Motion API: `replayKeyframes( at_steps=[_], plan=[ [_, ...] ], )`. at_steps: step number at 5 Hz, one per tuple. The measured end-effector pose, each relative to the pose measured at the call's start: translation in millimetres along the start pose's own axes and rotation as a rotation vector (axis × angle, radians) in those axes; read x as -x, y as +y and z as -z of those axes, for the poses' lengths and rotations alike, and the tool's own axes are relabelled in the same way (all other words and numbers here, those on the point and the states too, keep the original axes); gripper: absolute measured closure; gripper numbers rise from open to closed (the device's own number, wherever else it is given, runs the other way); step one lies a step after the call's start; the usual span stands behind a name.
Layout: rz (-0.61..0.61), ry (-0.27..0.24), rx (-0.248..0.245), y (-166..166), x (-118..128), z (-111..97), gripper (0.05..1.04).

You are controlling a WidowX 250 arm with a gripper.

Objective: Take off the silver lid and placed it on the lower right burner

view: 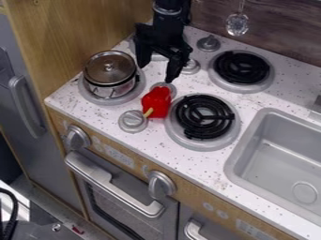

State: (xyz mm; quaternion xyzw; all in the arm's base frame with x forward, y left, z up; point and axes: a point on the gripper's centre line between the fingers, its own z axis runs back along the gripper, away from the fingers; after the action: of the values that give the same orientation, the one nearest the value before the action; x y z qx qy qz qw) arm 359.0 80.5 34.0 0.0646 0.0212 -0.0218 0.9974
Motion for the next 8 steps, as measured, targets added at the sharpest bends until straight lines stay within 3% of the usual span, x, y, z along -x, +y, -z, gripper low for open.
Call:
replayKeyframes(
  at_steps=[1, 2, 3, 4, 5, 6, 8],
  plan=[
    [0.007, 0.057, 0.011, -4, 6, 18, 0.083],
    [-0.039, 0.096, -0.005, 13, -5, 18, 0.083],
    [-0.144, 0.053, 0.001, 47, -13, 17, 0.083],
    [-0.231, 0.063, -0.018, 85, -25, 20, 0.083],
    [-0.314, 0.041, -0.026, 121, -24, 23, 0.083],
    [-0.367, 0.068, 0.000, 135, -13, 36, 0.083],
    [-0.390, 0.128, 0.071, 127, 1, 57, 0.085]
  ],
)
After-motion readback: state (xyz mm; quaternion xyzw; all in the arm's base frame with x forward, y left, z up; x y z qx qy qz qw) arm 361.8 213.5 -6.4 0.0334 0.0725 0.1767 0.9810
